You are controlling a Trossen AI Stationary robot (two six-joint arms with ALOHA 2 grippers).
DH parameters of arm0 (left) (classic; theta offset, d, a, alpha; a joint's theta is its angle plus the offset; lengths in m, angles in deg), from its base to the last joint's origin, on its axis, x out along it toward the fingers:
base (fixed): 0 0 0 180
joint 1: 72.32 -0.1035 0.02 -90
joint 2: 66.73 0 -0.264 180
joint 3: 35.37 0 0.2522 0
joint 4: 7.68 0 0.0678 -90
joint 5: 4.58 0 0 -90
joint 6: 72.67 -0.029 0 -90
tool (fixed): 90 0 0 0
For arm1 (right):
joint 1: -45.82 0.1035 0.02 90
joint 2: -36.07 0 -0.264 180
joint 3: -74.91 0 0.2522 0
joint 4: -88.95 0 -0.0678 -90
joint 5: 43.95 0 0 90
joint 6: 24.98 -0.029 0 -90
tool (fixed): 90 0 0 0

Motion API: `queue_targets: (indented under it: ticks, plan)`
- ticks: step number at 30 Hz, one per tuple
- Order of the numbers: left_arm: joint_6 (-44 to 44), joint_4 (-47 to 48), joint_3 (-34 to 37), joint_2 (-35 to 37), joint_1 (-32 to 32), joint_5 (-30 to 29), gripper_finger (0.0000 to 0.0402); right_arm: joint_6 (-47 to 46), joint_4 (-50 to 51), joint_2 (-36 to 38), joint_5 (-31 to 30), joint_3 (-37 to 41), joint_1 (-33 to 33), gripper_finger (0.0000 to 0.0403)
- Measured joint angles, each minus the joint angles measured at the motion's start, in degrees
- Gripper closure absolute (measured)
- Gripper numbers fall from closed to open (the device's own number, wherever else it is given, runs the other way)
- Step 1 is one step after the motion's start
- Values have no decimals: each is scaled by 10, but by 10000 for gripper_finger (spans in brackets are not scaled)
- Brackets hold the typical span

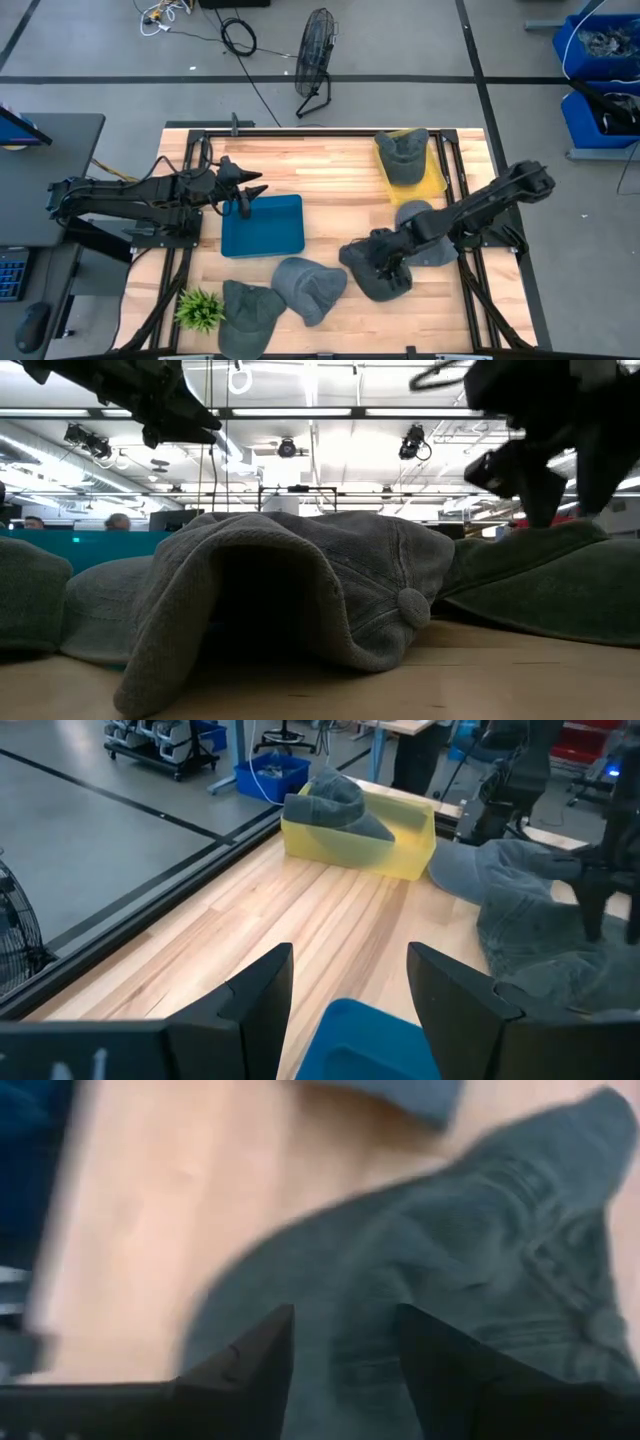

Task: Pick & Place hat
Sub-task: Put the right green cap into the yellow bin

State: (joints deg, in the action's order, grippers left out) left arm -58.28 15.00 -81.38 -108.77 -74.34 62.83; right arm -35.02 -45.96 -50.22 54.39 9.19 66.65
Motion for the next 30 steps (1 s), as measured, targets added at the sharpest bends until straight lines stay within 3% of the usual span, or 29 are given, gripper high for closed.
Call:
queue_targets:
  ticks: [4, 11, 20, 25, 30]
  plan:
    - [0, 0, 0, 0, 0, 0, 200, -4, 8, -42, -77, 0, 4, 222]
    - [0, 1, 0, 0, 0, 0, 200, -52, 6, -72, -86, -1, 5, 244]
    - [0, 0, 0, 0, 0, 0, 200, -75, 33, -46, -61, -21, -2, 390]
    - [0, 0, 0, 0, 0, 0, 200, -75, 174, -16, -100, -100, -9, 384]
    - [0, -1, 0, 0, 0, 0, 200, -61, 363, 7, -255, -196, -9, 395]
